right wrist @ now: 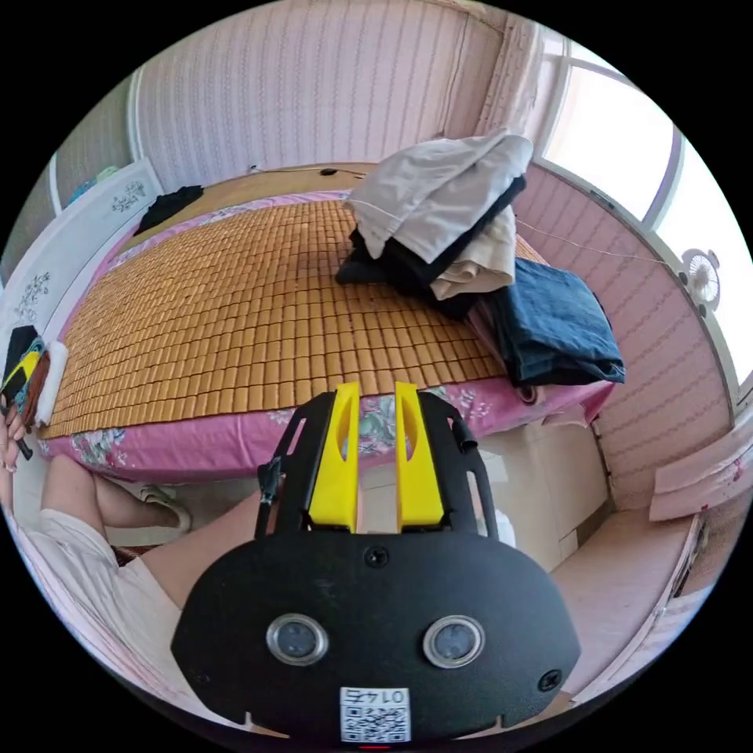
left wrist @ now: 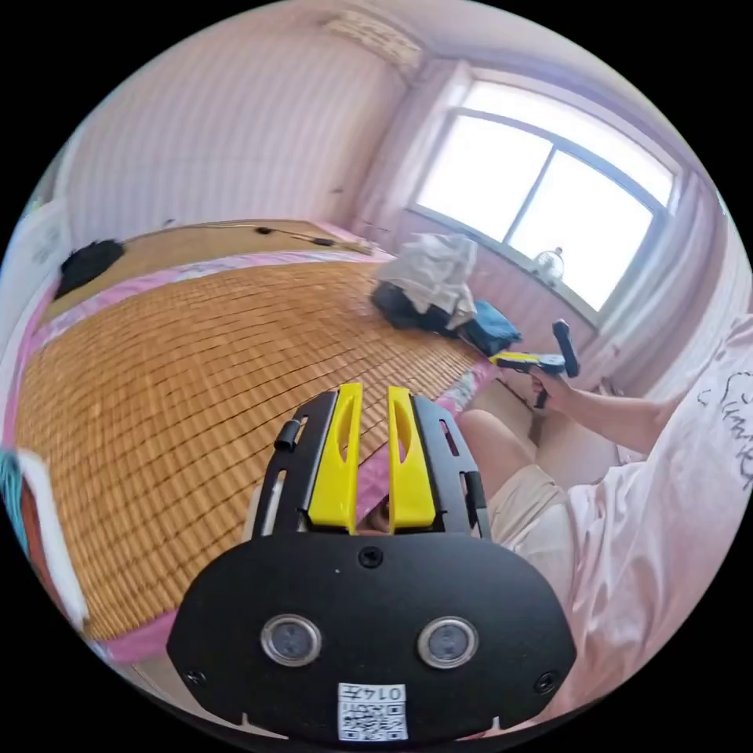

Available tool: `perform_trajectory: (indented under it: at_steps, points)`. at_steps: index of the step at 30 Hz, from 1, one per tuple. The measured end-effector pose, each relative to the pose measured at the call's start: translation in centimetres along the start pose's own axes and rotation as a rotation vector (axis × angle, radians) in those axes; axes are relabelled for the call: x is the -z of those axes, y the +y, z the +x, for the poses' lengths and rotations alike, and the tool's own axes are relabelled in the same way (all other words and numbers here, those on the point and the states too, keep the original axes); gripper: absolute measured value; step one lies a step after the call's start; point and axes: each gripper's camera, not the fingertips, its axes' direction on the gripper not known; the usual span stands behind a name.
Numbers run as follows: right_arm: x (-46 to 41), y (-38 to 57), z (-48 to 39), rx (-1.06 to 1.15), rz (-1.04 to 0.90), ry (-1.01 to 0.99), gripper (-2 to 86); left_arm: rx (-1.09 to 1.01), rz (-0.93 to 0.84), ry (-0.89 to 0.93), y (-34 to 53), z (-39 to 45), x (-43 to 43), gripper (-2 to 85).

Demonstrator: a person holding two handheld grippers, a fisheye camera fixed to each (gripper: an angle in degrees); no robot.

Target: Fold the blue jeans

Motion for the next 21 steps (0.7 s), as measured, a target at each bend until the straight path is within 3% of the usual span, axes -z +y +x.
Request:
perform_trajectory:
  at_steps: [5,9,14,16,21]
  points:
    - [0.3,-2.7,7.0,-0.024,0.031,0.155,10.7,-0.300,-0.094,0.136,-7.2,9.1,-17.0,9.6]
    - [-1.3,-5.7,11.1,0.086,0.007,0.253,12.9,-0.450,-0.248,0.200,-11.8,16.2,-33.9,10.9]
    - [-3.8,-7.6,15.5,0.163,-0.076,0.287,14.6,-0.444,-0.411,0.290,-15.2,23.0,-50.6,11.9]
    - [-3.4,-7.9,17.7,0.149,-0.096,0.210,14.3,-0.451,-0.428,0.308,-16.3,25.2,-54.8,12.7]
    - [3.5,-6.4,26.2,-0.022,0.058,-0.101,6.2,-0.396,-0.475,0.302,-19.4,28.3,-64.9,13.7]
